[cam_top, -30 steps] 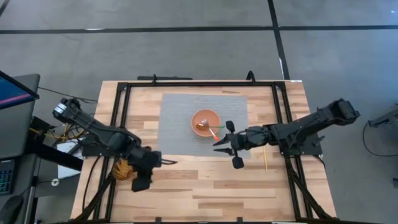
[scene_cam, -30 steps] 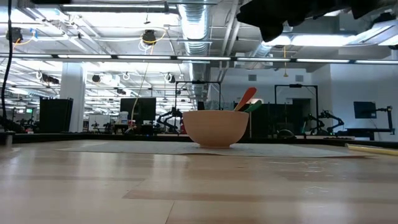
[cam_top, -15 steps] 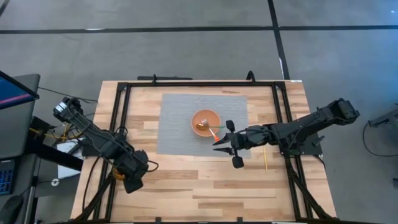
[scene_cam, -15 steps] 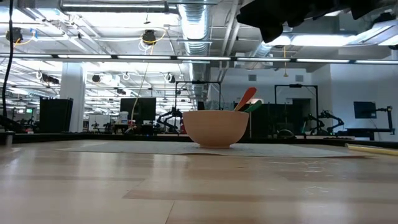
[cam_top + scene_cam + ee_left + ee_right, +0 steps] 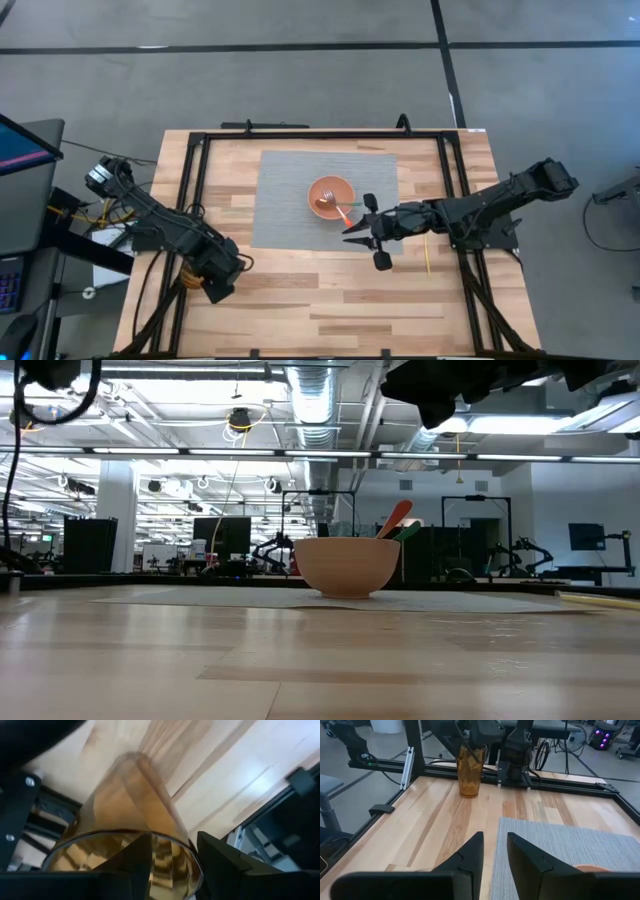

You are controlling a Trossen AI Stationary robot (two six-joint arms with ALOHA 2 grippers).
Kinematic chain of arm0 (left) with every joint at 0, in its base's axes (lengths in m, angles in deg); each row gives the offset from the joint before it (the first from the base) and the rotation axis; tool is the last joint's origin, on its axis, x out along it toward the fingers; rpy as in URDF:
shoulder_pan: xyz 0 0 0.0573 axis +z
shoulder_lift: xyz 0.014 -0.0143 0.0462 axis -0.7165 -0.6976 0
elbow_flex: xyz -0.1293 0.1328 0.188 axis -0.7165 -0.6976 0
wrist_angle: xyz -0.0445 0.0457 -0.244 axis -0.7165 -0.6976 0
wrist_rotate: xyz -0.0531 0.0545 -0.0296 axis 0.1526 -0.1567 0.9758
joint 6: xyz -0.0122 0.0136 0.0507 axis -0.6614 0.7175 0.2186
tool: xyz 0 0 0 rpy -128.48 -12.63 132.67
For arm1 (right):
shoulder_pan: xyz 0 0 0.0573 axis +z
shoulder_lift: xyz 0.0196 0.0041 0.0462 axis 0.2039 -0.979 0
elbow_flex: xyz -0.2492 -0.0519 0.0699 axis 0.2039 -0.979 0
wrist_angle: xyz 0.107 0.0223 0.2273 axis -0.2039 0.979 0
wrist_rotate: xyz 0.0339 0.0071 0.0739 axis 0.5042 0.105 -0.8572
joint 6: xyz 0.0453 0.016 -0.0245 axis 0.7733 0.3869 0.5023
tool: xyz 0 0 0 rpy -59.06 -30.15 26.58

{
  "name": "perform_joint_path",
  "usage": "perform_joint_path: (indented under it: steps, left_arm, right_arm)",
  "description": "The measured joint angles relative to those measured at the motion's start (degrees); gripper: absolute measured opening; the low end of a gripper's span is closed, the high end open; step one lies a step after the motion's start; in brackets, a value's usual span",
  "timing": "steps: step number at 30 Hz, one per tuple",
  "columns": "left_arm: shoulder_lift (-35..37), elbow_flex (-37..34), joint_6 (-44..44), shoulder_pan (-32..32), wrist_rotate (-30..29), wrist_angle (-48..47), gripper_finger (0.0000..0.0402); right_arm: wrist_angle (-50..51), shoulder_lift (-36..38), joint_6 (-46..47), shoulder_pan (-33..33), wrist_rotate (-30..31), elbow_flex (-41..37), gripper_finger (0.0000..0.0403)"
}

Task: Pick & Place Utensil
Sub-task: Put the brown cup on the gray mat to the top left of the orange bowl

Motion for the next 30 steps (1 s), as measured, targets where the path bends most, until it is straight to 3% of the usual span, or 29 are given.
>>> perform_joint_path:
  steps: [4,11,17,24,30]
  left_arm:
    - [0.0,-1.9,0.0,0.5,2.6,0.0,0.0133]
    - [0.1,-2.1,3.8,0.7,4.5,-1.1,0.0017]
    - [0.1,-0.3,6.1,3.2,4.7,-0.3,0.0012]
    - [0.0,6.8,20.8,8.5,-7.0,-0.6,0.0010]
    - [0.0,13.1,47.7,16.8,-18.5,-1.7,0.0012]
  right_arm:
    - [0.0,0.0,0.0,0.0,0.0,0.0,0.0079]
    - [0.0,0.0,0.0,0.0,0.0,0.0,0.0079]
    - [0.0,0.0,0.0,-0.1,0.1,0.0,0.0079]
    - [-0.2,0.0,0.0,-0.1,0.1,0.0,0.0079]
    - [-0.7,0.0,-0.6,-0.1,0.2,0.0,0.0079]
